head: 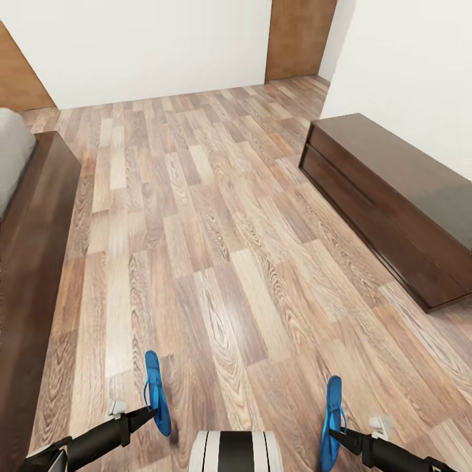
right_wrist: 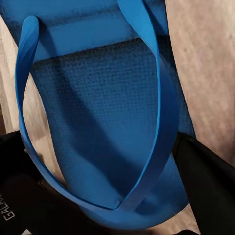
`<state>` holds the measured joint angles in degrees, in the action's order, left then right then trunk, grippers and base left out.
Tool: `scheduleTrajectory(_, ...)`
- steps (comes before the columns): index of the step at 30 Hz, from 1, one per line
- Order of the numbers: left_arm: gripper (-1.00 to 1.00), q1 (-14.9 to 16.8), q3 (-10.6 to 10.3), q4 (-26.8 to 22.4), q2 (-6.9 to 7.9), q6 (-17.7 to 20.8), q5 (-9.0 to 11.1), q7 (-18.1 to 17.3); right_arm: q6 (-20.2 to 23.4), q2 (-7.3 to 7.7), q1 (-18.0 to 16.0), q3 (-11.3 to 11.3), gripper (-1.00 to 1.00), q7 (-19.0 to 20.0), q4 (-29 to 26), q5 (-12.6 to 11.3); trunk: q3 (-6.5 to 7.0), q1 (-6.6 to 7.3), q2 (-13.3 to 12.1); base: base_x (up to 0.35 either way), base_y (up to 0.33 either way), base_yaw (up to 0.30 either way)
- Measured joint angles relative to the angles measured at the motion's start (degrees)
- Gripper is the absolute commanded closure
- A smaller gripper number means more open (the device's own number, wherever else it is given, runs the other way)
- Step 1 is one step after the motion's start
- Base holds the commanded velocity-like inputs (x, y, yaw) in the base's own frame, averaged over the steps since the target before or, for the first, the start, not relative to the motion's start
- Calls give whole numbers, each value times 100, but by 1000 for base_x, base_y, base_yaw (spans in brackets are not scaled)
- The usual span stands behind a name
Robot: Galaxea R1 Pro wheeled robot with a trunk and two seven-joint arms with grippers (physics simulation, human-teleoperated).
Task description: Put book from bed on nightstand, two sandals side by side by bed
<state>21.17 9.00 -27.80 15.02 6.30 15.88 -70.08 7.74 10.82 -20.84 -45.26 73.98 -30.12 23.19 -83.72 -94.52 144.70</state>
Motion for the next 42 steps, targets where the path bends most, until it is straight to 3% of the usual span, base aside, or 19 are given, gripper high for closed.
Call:
scheduleTrajectory(38,100,0,1,2,19,5,3,5,-2,2,0,-8,100,-22,83,-9,842,98,-51,0,0,0)
scheduleTrajectory(42,100,0,1,1,9,-14,-2,174,-2,3,0,-8,100,-22,83,-9,931,108,-56,0,0,0)
